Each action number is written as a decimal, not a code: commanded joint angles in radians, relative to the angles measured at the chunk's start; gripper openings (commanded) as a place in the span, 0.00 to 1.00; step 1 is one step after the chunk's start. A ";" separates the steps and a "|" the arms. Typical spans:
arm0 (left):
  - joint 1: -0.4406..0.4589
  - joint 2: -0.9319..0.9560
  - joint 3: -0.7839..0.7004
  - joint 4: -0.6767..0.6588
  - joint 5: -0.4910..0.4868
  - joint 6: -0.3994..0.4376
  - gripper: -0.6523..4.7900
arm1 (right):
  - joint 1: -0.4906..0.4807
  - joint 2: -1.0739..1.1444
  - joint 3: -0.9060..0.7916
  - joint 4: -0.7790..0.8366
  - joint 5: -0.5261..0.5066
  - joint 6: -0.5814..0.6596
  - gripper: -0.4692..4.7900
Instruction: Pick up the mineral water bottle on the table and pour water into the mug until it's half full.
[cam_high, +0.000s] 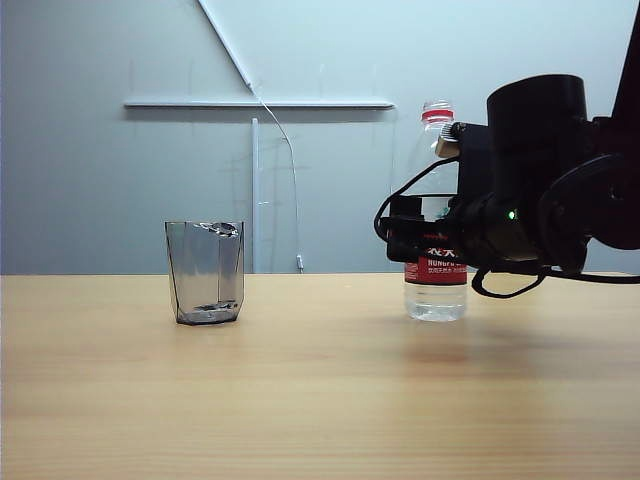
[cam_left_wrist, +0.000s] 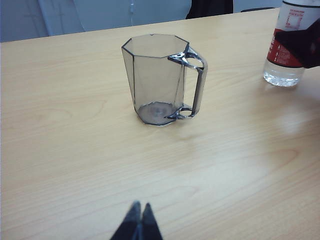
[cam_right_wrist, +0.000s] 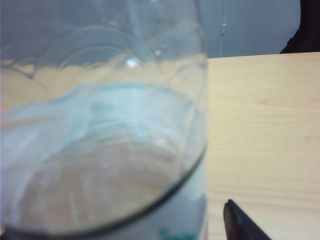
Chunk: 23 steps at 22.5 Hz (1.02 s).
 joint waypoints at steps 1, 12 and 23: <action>0.000 0.000 0.003 0.013 0.001 -0.003 0.12 | 0.001 0.020 0.035 0.026 -0.023 0.003 1.00; 0.000 0.000 0.003 0.013 0.001 -0.003 0.12 | 0.001 0.021 0.041 0.026 -0.018 0.003 0.62; 0.142 -0.077 0.003 0.013 0.001 -0.003 0.12 | 0.001 -0.129 0.083 -0.109 -0.181 -0.255 0.62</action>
